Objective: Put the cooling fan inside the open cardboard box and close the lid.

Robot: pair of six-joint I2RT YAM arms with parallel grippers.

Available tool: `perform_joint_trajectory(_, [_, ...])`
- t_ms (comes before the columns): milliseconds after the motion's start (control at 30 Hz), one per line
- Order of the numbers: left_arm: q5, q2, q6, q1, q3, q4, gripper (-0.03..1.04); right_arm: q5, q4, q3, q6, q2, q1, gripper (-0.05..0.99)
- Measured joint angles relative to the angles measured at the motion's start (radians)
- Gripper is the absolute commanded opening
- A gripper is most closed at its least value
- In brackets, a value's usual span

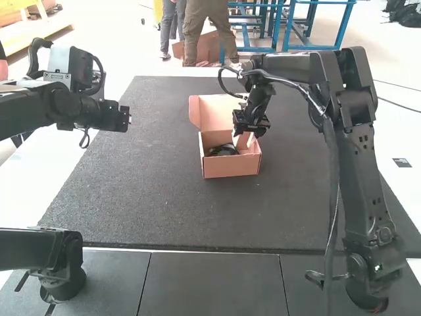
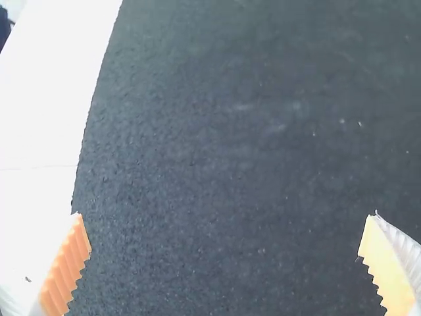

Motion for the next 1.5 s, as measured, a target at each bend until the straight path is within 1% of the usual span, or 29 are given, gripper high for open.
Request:
perform_joint_trajectory(67, [0.000, 0.007, 0.000, 0.000, 0.018, 0.005, 0.97, -0.024, 0.001, 0.000, -0.002, -0.003, -0.003, 0.66])
perform_joint_trajectory(233, [0.001, 0.066, -0.013, -0.011, 0.066, 0.016, 0.97, -0.092, 0.041, 0.000, -0.003, -0.050, -0.035, 0.79])
perform_joint_trajectory(367, [0.001, 0.142, -0.039, -0.046, 0.111, 0.042, 0.97, -0.153, 0.074, -0.001, -0.014, -0.160, -0.098, 0.88])
perform_joint_trajectory(467, [0.001, 0.206, -0.066, -0.080, 0.154, 0.060, 0.97, -0.187, 0.087, 0.000, -0.055, -0.269, -0.165, 0.89])
perform_joint_trajectory(600, [0.002, 0.287, -0.108, -0.109, 0.214, 0.068, 0.97, -0.195, 0.117, -0.008, -0.119, -0.372, -0.251, 0.90])
perform_joint_trajectory(733, [0.004, 0.360, -0.143, -0.129, 0.264, 0.084, 0.97, -0.194, 0.180, -0.082, -0.179, -0.422, -0.307, 0.90])
perform_joint_trajectory(933, [0.003, 0.483, -0.173, -0.181, 0.343, 0.099, 0.97, -0.192, 0.290, -0.219, -0.264, -0.429, -0.324, 0.90])
perform_joint_trajectory(1067, [0.004, 0.569, -0.185, -0.198, 0.402, 0.103, 0.97, -0.200, 0.386, -0.235, -0.318, -0.429, -0.323, 0.90])
perform_joint_trajectory(1167, [0.002, 0.627, -0.191, -0.198, 0.449, 0.098, 0.97, -0.210, 0.451, -0.235, -0.322, -0.428, -0.323, 0.90])
perform_joint_trajectory(1267, [-0.003, 0.674, -0.195, -0.198, 0.491, 0.097, 0.97, -0.222, 0.475, -0.235, -0.320, -0.428, -0.323, 0.90])
perform_joint_trajectory(1367, [-0.005, 0.714, -0.195, -0.198, 0.529, 0.096, 0.97, -0.243, 0.473, -0.235, -0.315, -0.426, -0.323, 0.90])
perform_joint_trajectory(1500, [-0.008, 0.756, -0.195, -0.198, 0.575, 0.092, 0.97, -0.278, 0.412, -0.191, -0.311, -0.389, -0.323, 0.90])
